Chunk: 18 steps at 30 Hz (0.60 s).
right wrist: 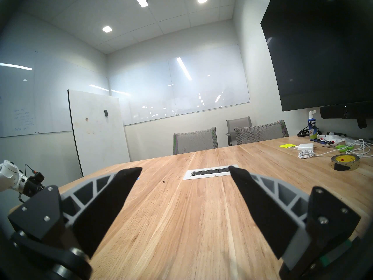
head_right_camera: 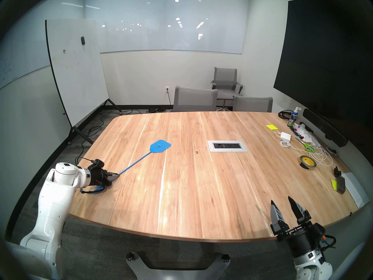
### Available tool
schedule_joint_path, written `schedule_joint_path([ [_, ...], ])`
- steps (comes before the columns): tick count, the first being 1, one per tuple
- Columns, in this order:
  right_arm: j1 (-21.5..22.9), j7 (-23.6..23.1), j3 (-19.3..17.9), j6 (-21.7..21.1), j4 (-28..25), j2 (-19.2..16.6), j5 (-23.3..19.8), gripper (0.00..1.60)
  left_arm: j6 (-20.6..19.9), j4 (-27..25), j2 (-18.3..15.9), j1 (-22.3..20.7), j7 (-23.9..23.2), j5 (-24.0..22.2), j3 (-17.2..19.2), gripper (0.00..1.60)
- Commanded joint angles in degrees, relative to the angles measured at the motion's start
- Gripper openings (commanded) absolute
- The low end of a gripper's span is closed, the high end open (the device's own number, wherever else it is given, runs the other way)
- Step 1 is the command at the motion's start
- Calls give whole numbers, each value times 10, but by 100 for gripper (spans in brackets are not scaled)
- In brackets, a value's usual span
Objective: Swat a bug on table
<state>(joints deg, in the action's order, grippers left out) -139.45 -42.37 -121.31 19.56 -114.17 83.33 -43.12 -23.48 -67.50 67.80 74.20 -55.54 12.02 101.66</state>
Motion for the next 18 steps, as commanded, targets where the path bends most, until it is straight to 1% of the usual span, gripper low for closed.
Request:
schedule_joint_path([
  [1,0,1,0,-1,-9,0,0,160,7,-19,5,16,21,7,3,0],
  [5,0,0,0,-1,-9,0,0,160,17,-36,10,27,40,12,6,0],
  [8,0,0,0,-1,-9,0,0,160,14,-48,17,36,55,16,12,0],
  [18,1,0,0,-1,-9,0,0,160,-16,-90,64,65,116,10,50,0],
])
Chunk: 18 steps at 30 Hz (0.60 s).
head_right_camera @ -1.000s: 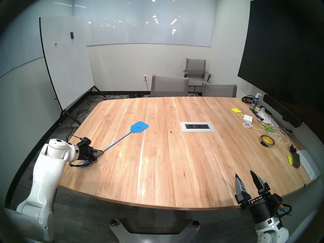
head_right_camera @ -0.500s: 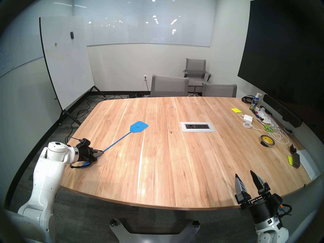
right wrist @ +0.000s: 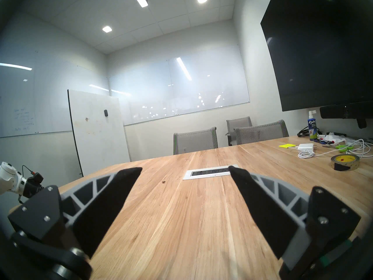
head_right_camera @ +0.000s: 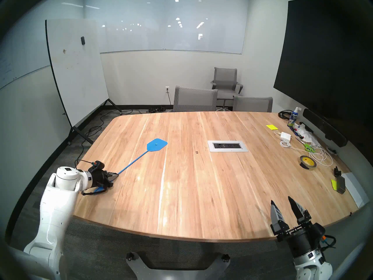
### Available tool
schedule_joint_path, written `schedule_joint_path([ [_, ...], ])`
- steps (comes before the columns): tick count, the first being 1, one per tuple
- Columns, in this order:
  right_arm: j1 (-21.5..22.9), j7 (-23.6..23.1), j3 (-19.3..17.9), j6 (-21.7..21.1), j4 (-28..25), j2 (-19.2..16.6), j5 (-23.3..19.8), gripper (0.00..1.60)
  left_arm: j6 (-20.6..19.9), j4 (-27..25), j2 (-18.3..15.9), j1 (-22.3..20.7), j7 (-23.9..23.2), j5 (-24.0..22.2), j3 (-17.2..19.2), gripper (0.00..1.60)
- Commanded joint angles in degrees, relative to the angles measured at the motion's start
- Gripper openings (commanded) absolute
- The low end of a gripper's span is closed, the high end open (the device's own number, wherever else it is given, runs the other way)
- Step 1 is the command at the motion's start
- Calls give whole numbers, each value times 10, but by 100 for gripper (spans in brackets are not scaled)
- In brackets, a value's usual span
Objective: Swat a bug on table
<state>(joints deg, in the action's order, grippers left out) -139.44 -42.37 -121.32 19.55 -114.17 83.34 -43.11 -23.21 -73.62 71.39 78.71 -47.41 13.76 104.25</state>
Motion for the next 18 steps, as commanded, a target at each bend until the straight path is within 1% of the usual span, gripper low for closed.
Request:
schedule_joint_path([
  [1,0,0,0,-1,-9,0,0,160,-21,-30,32,22,38,-8,27,0],
  [6,0,0,0,-1,-9,0,0,160,-23,-35,36,24,43,-8,28,0],
  [14,0,0,0,-1,-9,0,0,160,-20,-25,26,18,29,-14,22,0],
  [16,0,0,0,-1,-9,0,0,160,-21,-14,22,13,13,-25,24,0],
  [17,0,0,0,-1,-9,0,0,160,-7,-6,15,10,2,-26,21,0],
  [18,0,0,0,-1,-9,0,0,160,-3,-2,14,9,-1,-28,21,0],
])
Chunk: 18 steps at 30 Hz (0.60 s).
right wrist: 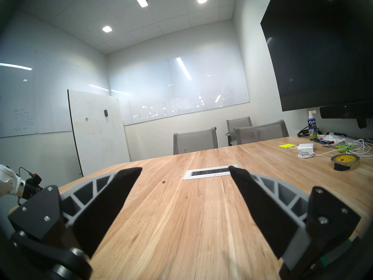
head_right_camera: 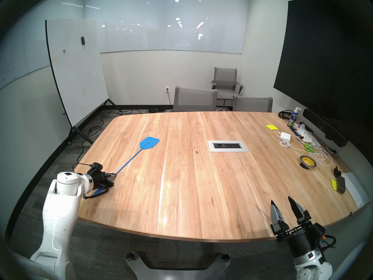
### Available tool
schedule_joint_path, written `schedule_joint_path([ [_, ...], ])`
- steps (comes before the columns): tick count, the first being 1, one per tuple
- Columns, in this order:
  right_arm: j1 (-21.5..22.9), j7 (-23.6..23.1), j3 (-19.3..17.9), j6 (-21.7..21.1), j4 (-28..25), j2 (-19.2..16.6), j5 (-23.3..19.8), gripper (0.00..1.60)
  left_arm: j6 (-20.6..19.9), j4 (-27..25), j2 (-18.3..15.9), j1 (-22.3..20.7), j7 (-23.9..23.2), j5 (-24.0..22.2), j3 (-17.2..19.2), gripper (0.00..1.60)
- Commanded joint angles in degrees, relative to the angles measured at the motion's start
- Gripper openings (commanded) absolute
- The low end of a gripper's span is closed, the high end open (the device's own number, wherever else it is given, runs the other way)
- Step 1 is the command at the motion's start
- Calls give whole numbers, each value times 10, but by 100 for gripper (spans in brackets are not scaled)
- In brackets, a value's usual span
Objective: Swat a bug on table
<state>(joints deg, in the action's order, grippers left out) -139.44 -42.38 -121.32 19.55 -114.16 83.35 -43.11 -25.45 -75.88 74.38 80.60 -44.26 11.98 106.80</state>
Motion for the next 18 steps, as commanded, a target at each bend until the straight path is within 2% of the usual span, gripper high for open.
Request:
schedule_joint_path([
  [1,0,0,0,-1,-9,0,0,160,26,25,-19,-12,-37,-13,-5,0],
  [6,0,0,0,-1,-9,0,0,160,44,31,-27,-14,-40,-5,-15,0],
  [7,0,0,0,-1,-9,0,0,160,62,32,-32,-13,-41,-1,-20,0],
  [11,0,0,0,-1,-9,0,0,160,81,28,-35,-10,-34,6,-26,0],
  [18,0,0,0,-1,-9,0,0,160,102,27,-30,-6,-27,9,-21,0],
])
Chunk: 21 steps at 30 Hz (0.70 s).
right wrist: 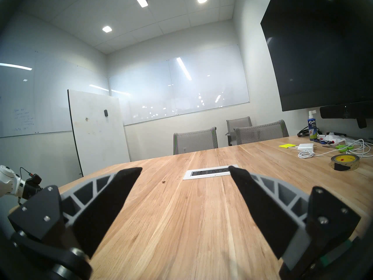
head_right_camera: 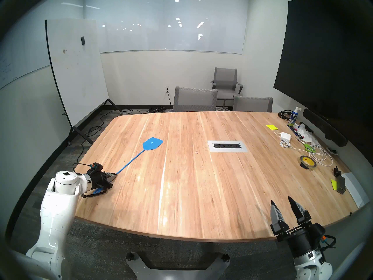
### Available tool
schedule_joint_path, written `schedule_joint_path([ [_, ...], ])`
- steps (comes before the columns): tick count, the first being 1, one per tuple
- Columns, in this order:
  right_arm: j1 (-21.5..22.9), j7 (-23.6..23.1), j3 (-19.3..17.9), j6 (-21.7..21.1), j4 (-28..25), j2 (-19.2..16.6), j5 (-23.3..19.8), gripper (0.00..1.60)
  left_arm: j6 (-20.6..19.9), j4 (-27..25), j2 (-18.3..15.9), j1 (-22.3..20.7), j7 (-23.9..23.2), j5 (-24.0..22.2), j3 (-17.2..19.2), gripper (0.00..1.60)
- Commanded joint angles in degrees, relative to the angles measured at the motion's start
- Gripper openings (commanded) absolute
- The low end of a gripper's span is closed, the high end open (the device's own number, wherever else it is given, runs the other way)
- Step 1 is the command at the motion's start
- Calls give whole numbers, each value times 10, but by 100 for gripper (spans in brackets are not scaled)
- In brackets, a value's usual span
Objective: Swat a bug on table
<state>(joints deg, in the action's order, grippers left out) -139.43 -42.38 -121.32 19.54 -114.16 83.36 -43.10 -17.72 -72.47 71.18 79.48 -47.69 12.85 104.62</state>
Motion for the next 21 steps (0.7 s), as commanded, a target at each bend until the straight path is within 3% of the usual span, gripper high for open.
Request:
schedule_joint_path([
  [1,0,0,0,-1,-9,0,0,160,27,-8,3,6,9,0,3,0],
  [8,0,0,0,-1,-9,0,0,160,66,5,1,5,3,-5,4,0],
  [21,0,0,0,-1,-9,0,0,160,74,9,4,5,4,-10,8,0],
])
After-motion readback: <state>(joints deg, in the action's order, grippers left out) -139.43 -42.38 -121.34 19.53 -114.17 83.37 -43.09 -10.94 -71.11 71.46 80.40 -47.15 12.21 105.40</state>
